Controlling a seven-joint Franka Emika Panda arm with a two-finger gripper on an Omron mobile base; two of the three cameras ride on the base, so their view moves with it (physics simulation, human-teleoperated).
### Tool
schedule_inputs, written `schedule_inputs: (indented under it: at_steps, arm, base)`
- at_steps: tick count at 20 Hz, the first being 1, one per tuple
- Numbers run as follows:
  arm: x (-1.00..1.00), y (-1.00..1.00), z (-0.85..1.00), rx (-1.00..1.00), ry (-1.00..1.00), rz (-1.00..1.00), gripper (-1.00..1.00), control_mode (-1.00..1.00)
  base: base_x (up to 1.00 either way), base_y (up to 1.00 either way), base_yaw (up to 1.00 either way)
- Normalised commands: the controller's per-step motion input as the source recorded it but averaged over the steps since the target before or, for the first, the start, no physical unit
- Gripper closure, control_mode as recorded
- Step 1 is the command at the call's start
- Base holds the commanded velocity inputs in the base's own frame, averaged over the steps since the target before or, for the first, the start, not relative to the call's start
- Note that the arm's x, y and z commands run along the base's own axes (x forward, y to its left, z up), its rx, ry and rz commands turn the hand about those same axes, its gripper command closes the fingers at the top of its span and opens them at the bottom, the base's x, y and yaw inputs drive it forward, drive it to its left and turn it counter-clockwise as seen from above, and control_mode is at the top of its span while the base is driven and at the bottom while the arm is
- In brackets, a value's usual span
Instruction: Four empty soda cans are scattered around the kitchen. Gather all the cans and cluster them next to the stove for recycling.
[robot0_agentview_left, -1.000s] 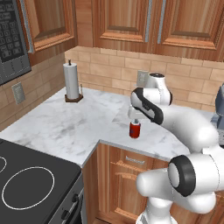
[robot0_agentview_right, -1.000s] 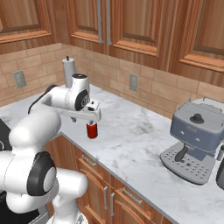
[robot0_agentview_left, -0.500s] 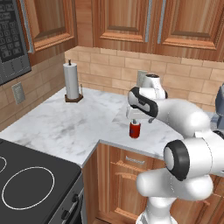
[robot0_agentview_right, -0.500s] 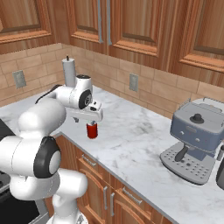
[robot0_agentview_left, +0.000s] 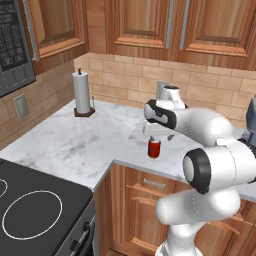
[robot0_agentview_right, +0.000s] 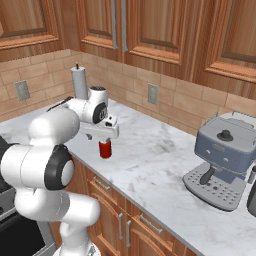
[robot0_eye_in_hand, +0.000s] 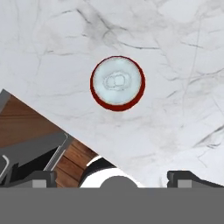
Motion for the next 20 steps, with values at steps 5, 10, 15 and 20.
schedule_inputs:
  at_steps: [5,10,15,20]
  arm:
    - [0.15,0.00,-0.17,0.00,0.01,0.00,-1.00,-1.00]
    - [0.18,0.00,-0.16,0.00,0.02,0.00,-1.00,-1.00]
    - [0.18,0.00,-0.22,0.00,0.03,0.00,-1.00,-1.00]
    - [0.18,0.00,-0.20,0.00,0.02,0.00,-1.00,-1.00]
  base:
    - [0.00,0.00,0.00]
    - [0.00,0.00,0.00]
    - [0.00,0.00,0.00]
    - [0.00,0.00,0.00]
